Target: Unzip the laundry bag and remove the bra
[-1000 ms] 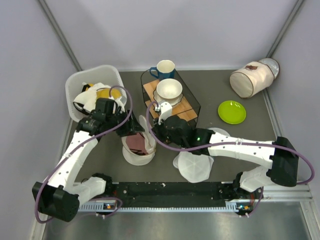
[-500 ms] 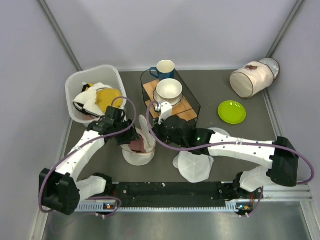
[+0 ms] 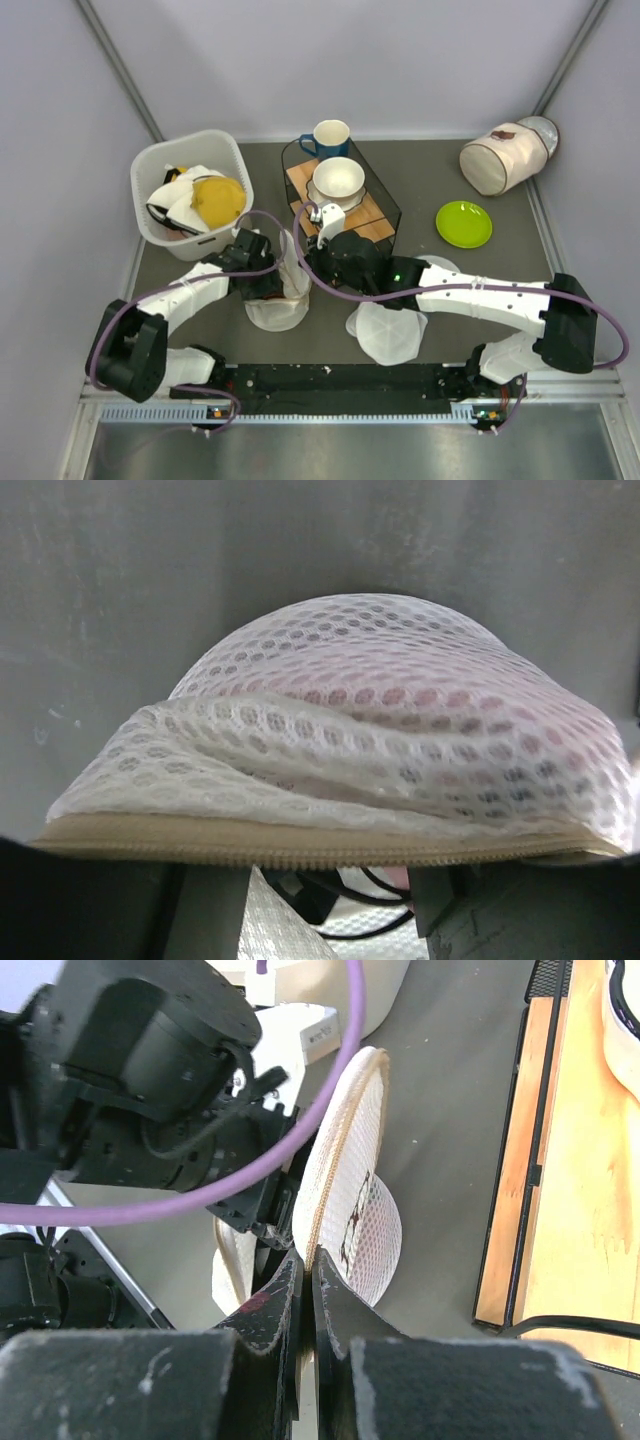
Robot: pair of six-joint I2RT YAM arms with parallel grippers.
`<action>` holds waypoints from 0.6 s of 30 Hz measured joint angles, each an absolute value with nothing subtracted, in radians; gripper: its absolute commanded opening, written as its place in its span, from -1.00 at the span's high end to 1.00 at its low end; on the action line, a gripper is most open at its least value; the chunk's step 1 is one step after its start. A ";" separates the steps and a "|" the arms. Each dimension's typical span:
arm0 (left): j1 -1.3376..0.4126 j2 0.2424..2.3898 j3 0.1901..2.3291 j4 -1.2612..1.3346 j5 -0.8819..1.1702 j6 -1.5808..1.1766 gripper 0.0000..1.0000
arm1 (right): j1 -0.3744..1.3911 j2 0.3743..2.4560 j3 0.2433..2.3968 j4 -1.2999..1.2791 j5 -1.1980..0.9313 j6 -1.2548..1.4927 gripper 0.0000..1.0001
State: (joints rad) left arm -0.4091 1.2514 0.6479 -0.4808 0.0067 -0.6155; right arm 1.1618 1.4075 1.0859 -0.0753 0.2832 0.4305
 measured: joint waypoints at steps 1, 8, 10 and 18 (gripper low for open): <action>-0.411 1.275 0.645 -0.470 0.005 -0.620 0.04 | 1.162 1.407 1.086 -0.075 0.284 0.430 1.00; -0.414 1.288 0.673 -0.495 -0.019 -0.633 1.00 | 1.162 1.407 1.086 -0.076 0.286 0.430 1.00; -0.414 1.248 0.706 -0.546 -0.024 -0.629 1.00 | 1.162 1.407 1.086 -0.076 0.287 0.430 1.00; -0.414 1.018 0.906 -0.692 0.034 -0.587 1.00 | 1.162 1.407 1.086 -0.078 0.287 0.430 1.00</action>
